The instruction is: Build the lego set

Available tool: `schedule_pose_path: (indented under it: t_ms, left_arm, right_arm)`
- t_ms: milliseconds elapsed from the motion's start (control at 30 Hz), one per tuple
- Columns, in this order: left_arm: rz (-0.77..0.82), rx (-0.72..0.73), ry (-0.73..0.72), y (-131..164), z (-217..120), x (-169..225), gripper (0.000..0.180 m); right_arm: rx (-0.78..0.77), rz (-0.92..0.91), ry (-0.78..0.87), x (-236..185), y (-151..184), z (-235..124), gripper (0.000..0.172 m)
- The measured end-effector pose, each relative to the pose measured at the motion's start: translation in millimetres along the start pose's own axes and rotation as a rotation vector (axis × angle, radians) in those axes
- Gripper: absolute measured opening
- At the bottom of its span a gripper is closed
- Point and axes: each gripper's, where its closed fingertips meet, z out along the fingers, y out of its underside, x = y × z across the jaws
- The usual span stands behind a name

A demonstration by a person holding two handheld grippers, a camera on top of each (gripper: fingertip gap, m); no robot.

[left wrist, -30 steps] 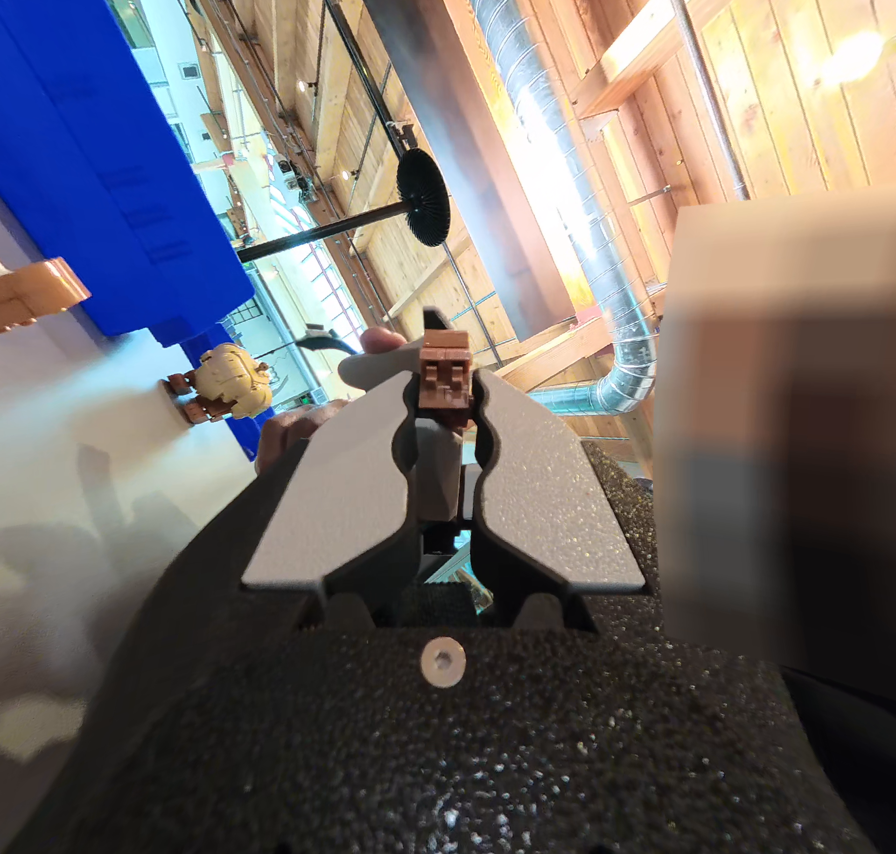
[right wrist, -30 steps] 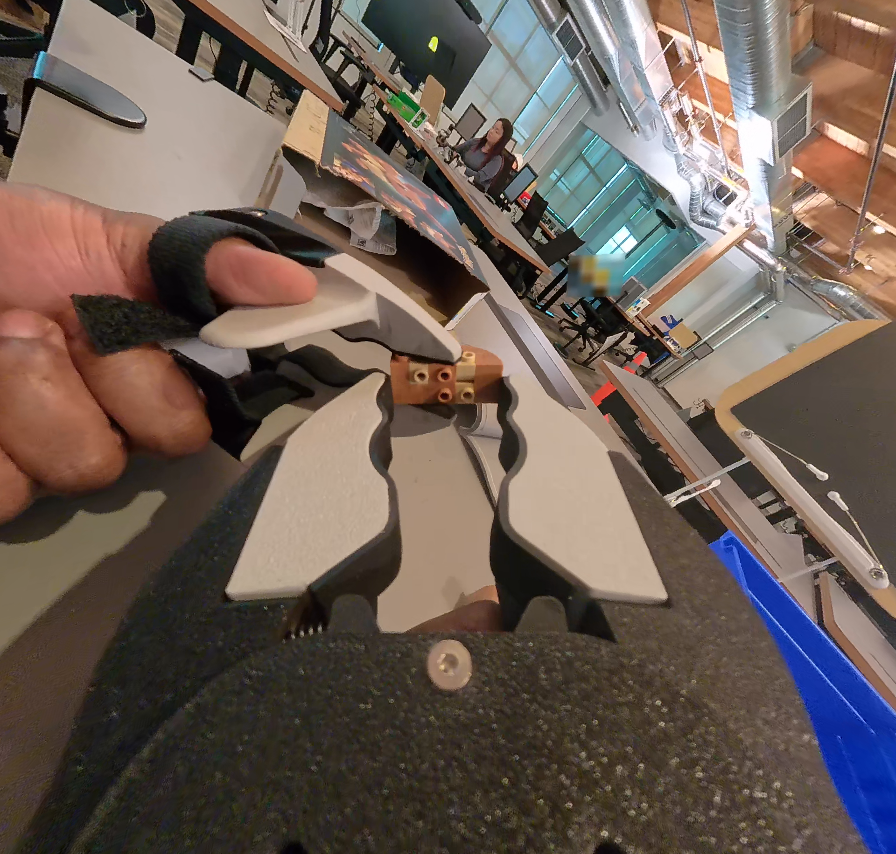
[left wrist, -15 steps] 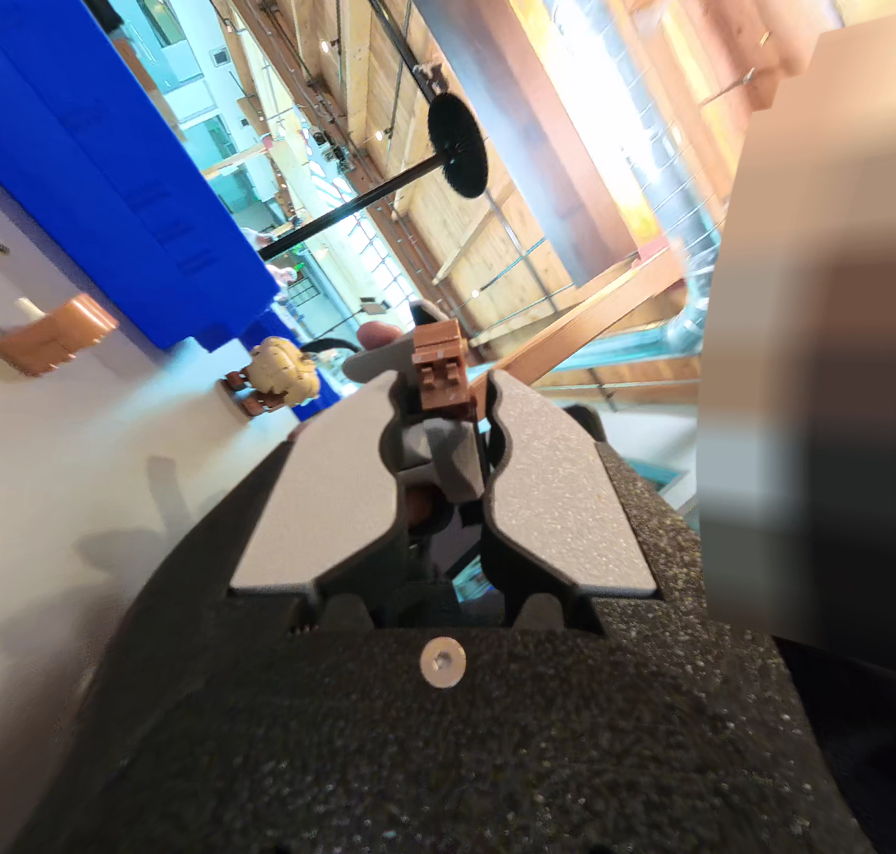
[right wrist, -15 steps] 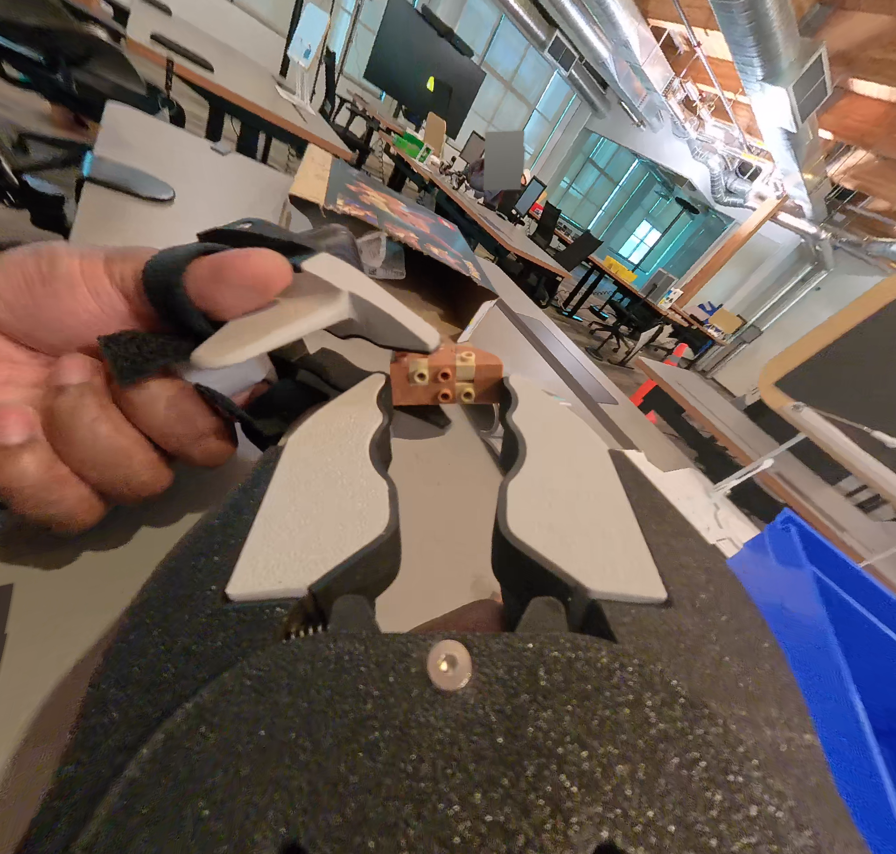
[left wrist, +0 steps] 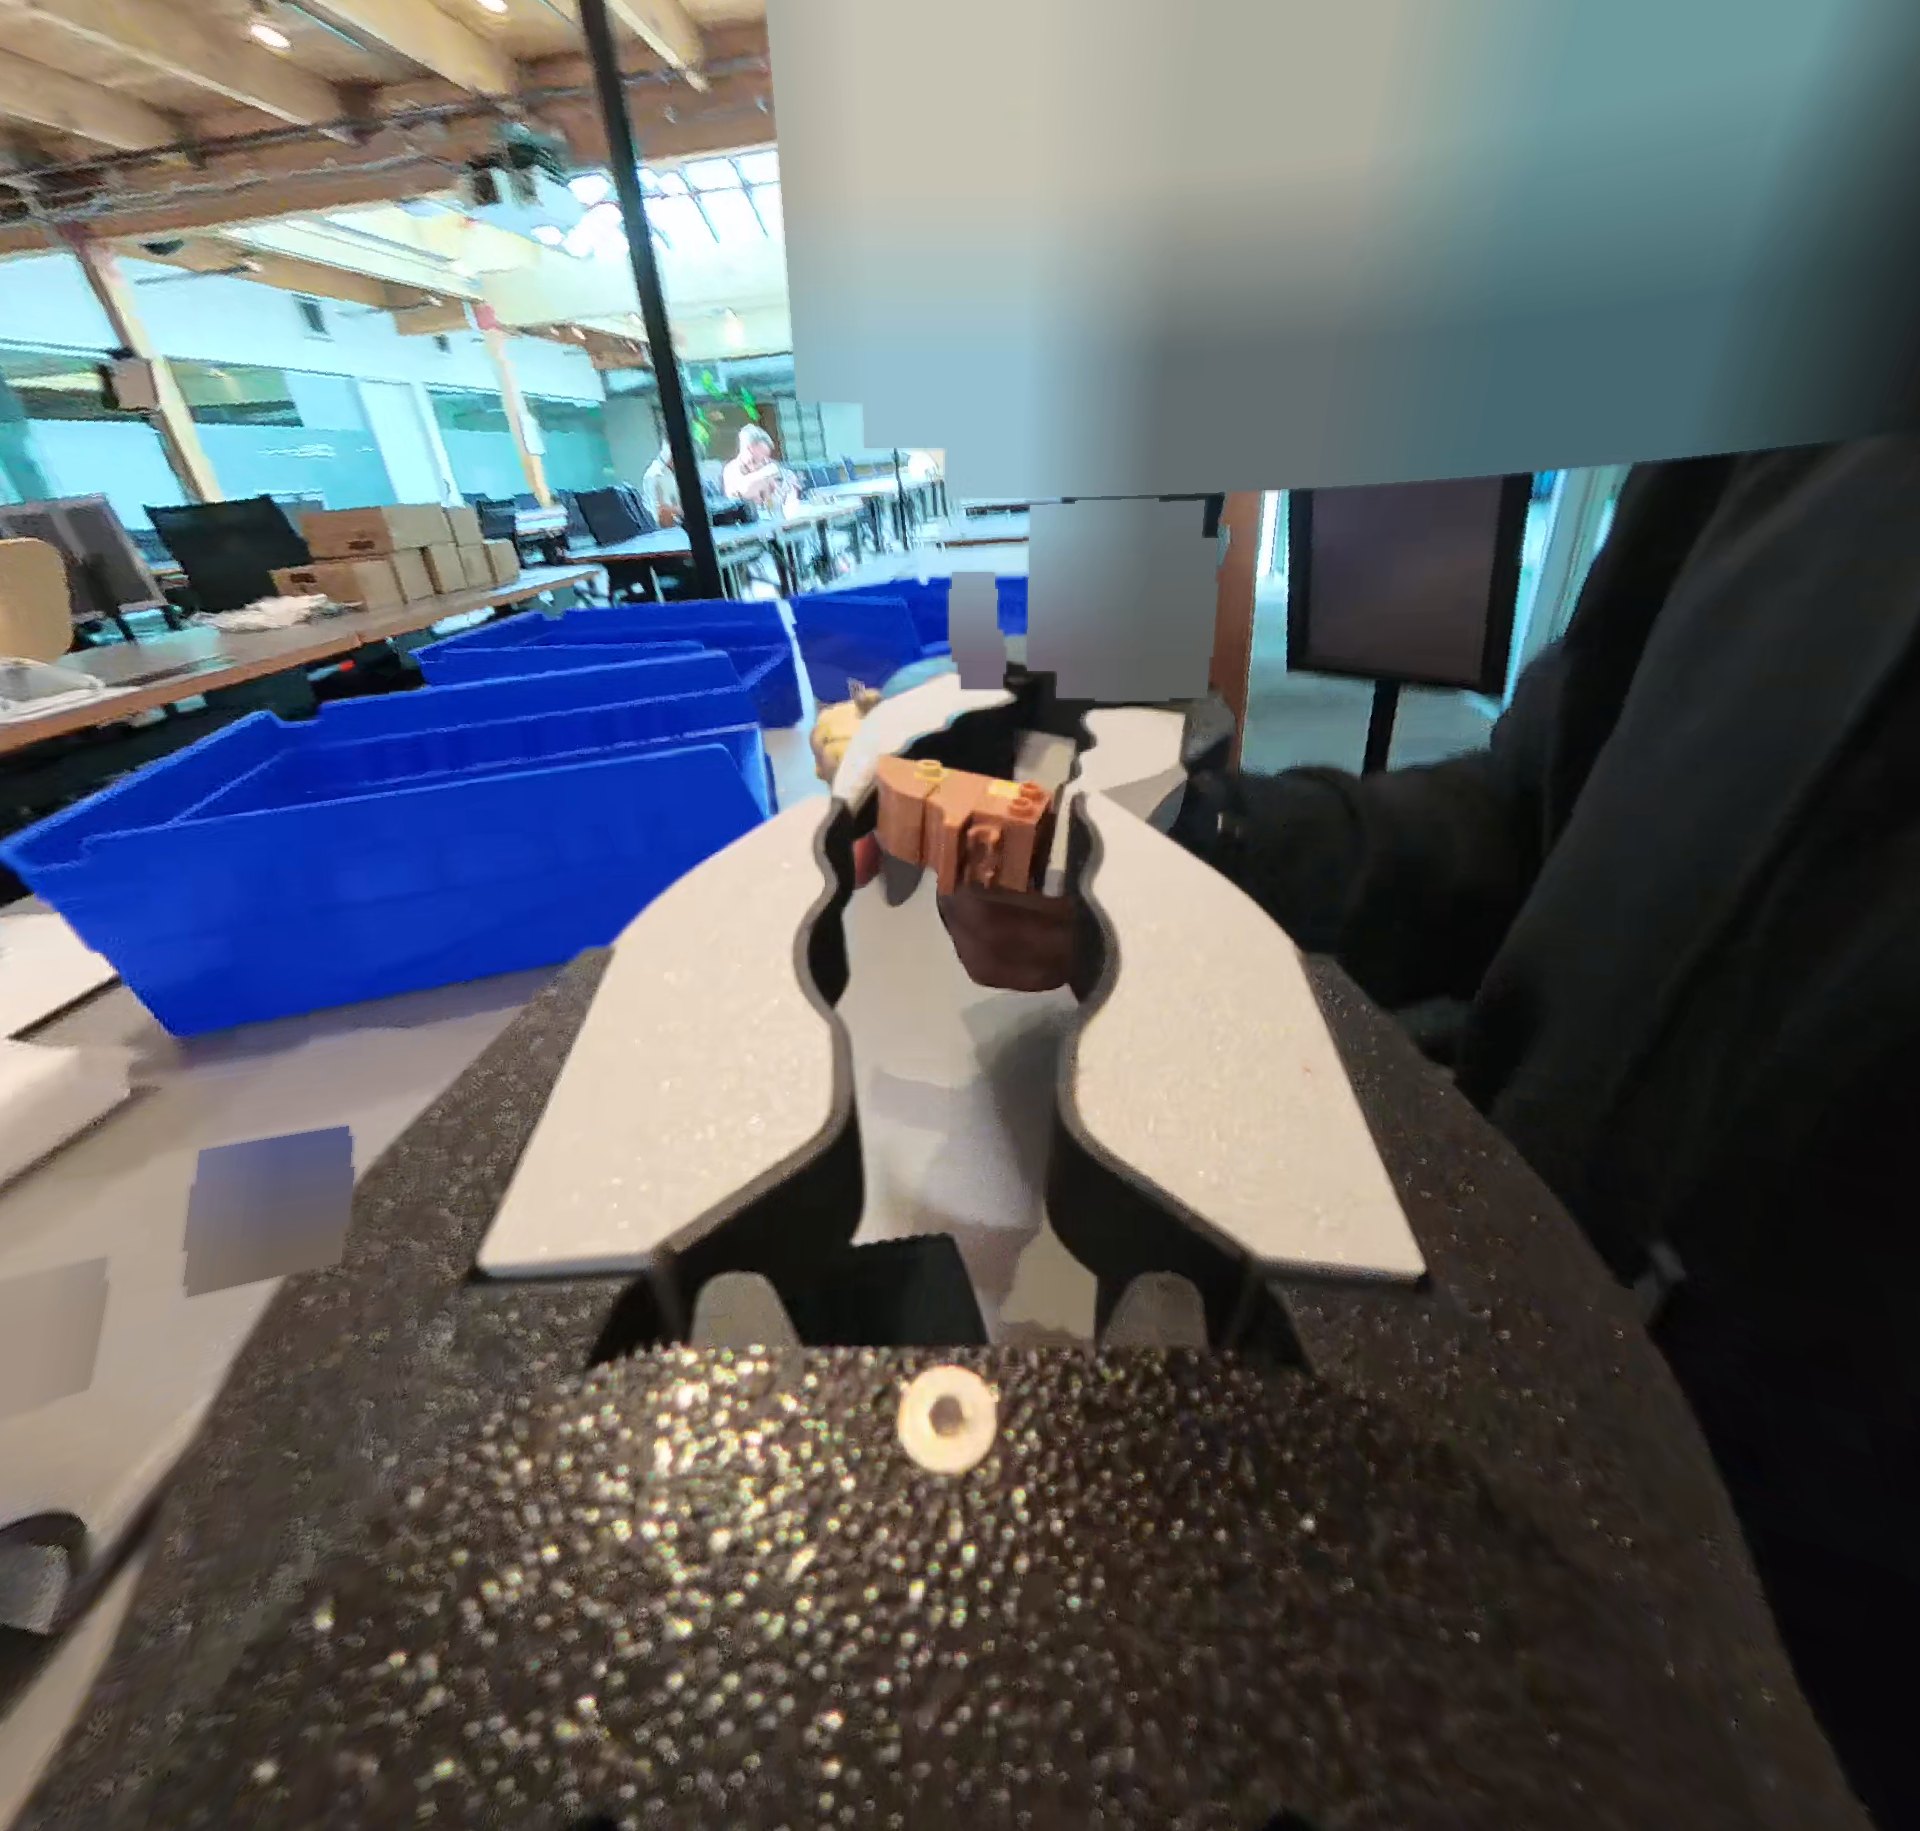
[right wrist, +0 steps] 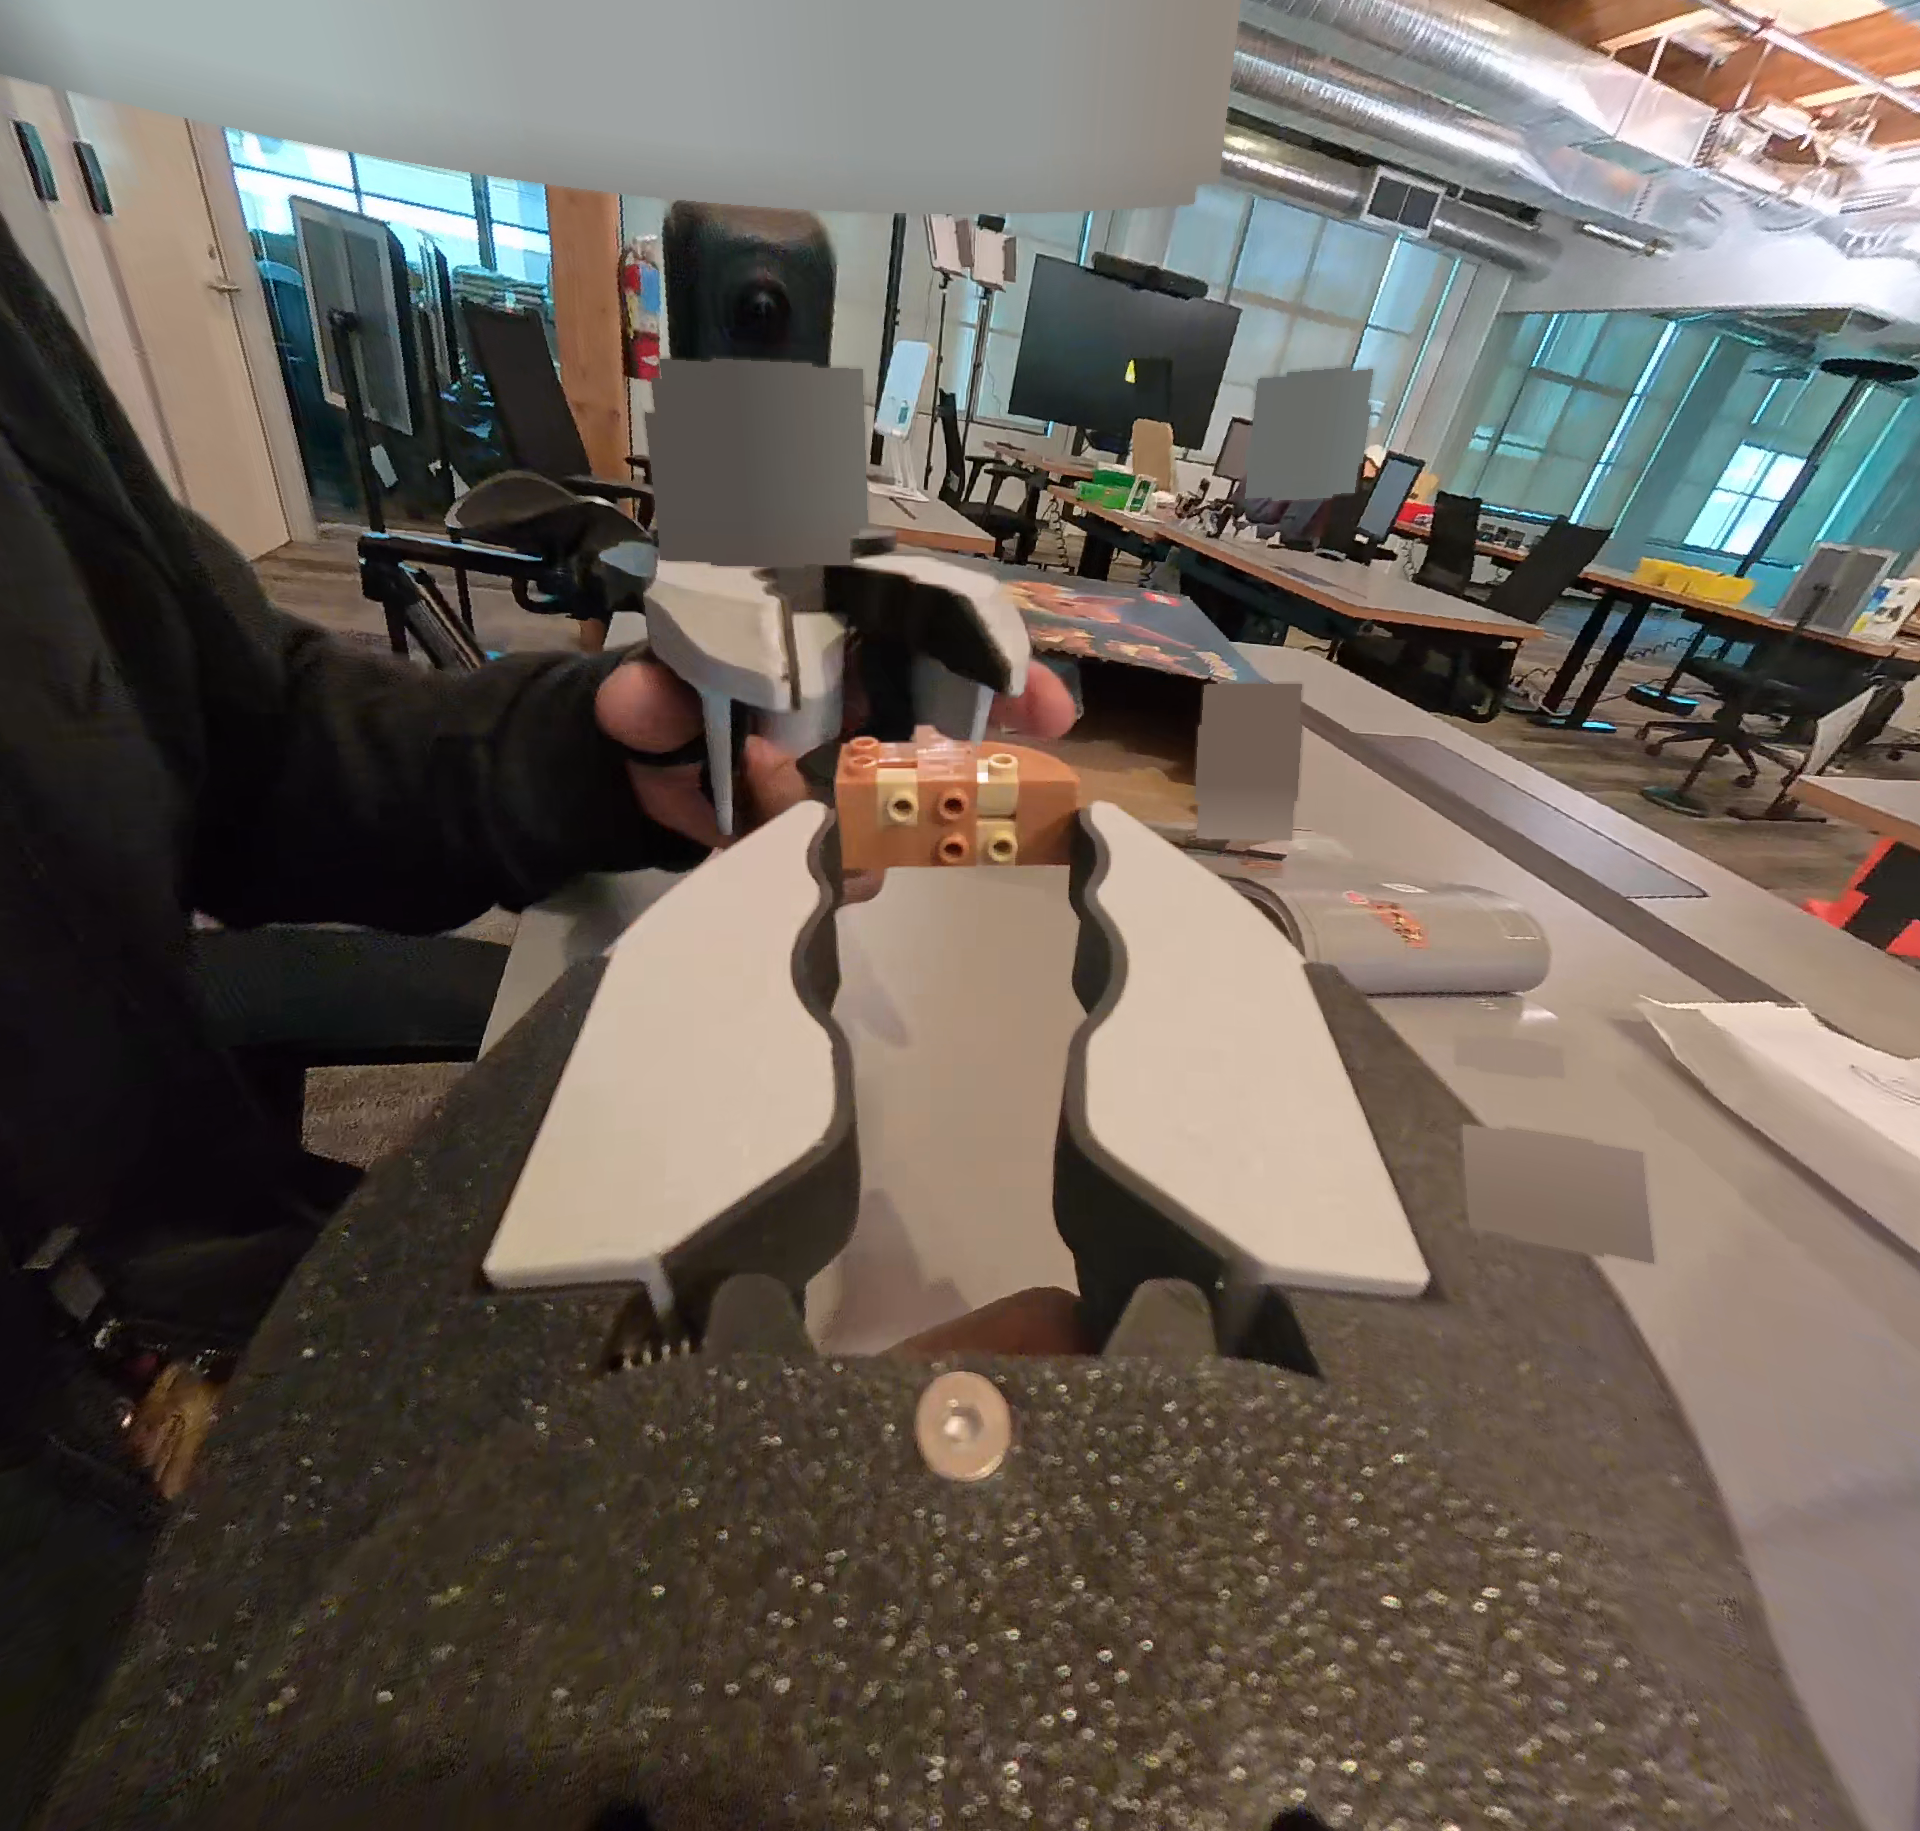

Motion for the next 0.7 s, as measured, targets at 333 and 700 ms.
schedule_pose_path:
  t_ms: [333, 700]
  left_arm:
    - [-0.042, -0.055, 0.067, 10, 6, 3, 0.027]
    - [-0.013, -0.055, 0.034, 17, 7, 4, 0.028]
  right_arm:
    - [-0.005, 0.019, -0.02, -3, 3, 5, 0.042]
    - [-0.043, 0.004, -0.015, -5, 10, 8, 0.042]
